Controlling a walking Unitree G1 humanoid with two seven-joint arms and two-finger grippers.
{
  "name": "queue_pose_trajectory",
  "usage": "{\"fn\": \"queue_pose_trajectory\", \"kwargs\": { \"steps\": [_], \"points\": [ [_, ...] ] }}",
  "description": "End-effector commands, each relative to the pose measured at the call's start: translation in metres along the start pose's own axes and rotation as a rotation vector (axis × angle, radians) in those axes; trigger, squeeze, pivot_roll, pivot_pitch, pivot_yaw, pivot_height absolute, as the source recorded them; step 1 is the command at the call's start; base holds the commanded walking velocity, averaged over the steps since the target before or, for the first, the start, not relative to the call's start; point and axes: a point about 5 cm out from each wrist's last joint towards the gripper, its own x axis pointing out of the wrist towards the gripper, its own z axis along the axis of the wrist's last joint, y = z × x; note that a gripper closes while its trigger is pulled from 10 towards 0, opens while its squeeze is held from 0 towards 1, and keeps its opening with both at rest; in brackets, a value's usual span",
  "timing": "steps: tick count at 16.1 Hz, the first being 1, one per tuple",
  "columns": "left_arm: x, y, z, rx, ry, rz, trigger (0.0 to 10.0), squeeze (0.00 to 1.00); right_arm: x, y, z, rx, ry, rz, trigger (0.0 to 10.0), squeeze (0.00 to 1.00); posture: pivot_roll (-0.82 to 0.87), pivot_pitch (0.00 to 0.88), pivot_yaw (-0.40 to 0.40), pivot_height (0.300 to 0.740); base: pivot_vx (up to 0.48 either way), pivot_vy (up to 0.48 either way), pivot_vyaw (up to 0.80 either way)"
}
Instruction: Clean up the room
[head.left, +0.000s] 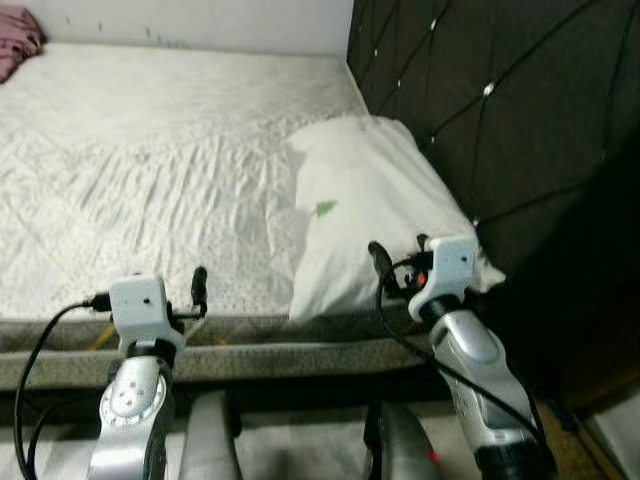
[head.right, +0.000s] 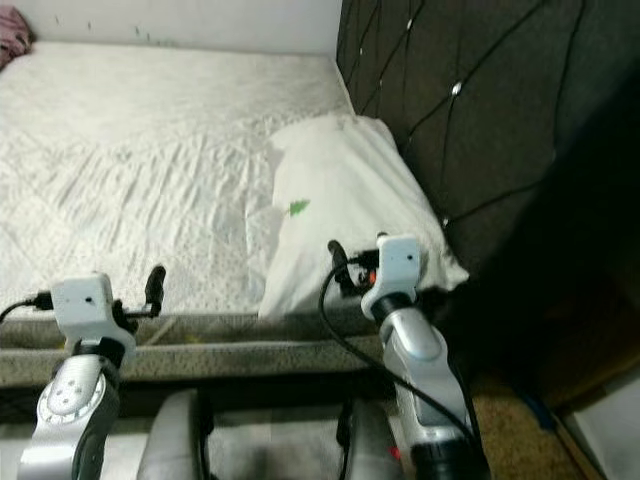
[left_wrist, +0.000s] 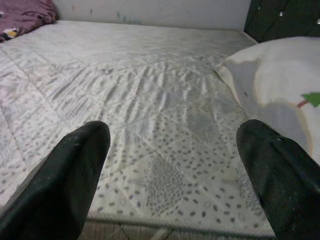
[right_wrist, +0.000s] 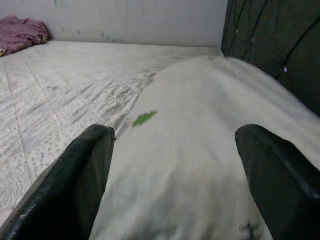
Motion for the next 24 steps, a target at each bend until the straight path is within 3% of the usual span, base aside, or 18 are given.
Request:
{"fn": "queue_pose_trajectory", "kwargs": {
  "steps": [1, 9, 22, 24],
  "points": [
    [0.002, -0.004, 0.002, -0.006, -0.006, -0.024, 10.0, 0.0, 0.003, 0.0, 0.012, 0.001, -0.039, 0.005, 10.0, 0.0, 0.01, 0.0, -0.063, 0.666, 0.0, 0.0, 0.0],
    [0.003, -0.005, 0.002, -0.013, -0.003, -0.012, 10.0, 0.0, 0.003, -0.001, 0.011, -0.004, -0.028, 0.002, 10.0, 0.0, 0.0, 0.0, -0.064, 0.74, 0.0, 0.0, 0.0],
    [0.005, -0.007, 0.0, -0.026, 0.01, -0.007, 10.0, 0.0, 0.004, -0.006, 0.003, 0.01, 0.006, -0.039, 10.0, 0.0, 0.0, 0.0, -0.063, 0.74, 0.0, 0.0, 0.0],
    [0.005, -0.007, 0.0, -0.028, 0.013, -0.007, 10.0, 0.0, 0.003, -0.008, -0.001, 0.015, 0.026, -0.057, 10.0, 0.0, 0.0, 0.0, -0.064, 0.74, 0.0, 0.48, 0.0]
  ]
}}
